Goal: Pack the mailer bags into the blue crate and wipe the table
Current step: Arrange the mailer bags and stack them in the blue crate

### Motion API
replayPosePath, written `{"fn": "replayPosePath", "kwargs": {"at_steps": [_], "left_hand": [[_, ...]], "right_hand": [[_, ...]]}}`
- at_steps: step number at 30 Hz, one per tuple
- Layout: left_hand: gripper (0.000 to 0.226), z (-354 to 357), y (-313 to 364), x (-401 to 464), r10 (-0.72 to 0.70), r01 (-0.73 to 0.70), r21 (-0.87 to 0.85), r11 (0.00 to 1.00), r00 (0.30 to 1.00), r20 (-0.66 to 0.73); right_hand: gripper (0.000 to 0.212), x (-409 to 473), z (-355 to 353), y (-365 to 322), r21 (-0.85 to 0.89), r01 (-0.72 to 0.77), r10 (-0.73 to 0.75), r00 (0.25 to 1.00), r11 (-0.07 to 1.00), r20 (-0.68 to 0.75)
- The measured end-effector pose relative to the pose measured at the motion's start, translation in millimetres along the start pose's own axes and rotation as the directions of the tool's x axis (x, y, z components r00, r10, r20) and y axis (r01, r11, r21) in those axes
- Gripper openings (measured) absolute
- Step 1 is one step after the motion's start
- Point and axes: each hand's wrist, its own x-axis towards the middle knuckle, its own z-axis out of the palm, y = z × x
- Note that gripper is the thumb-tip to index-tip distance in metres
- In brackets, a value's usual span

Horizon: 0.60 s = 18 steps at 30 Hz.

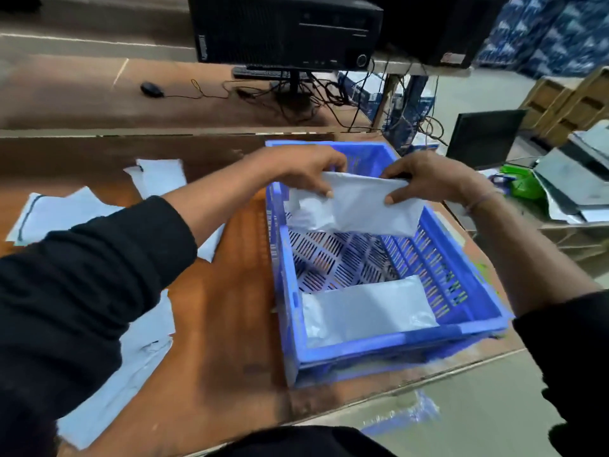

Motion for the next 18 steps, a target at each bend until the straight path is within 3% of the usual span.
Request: {"fn": "replayPosePath", "kwargs": {"at_steps": [6, 11, 14, 18], "left_hand": [[0.058, 68.9, -1.6, 42.7, -0.226, 0.196, 0.123, 0.973, 0.921, 0.317], [0.052, 116.9, -2.3, 55.4, -0.368, 0.244, 0.288, 0.926, 0.754, 0.544], [0.05, 126.4, 4.9, 60.4, -0.408, 0.212, 0.369, 0.905, 0.679, 0.61], [0.053, 126.1, 20.4, 59.8, -0.391, 0.155, 0.402, 0.902, 0.688, 0.612]], "right_hand": [[0.041, 48.5, 55.9, 19.6, -0.15, 0.088, -0.031, 0.936, 0.985, 0.35], [0.036, 75.4, 109.2, 21.6, -0.122, 0.112, 0.001, 0.735, 0.986, 0.678], [0.021, 83.4, 142.2, 37.1, -0.077, 0.007, 0.055, 0.639, 0.997, 0.767], [0.018, 79.7, 157.7, 42.3, -0.036, -0.056, 0.064, 0.644, 0.998, 0.763]]}}
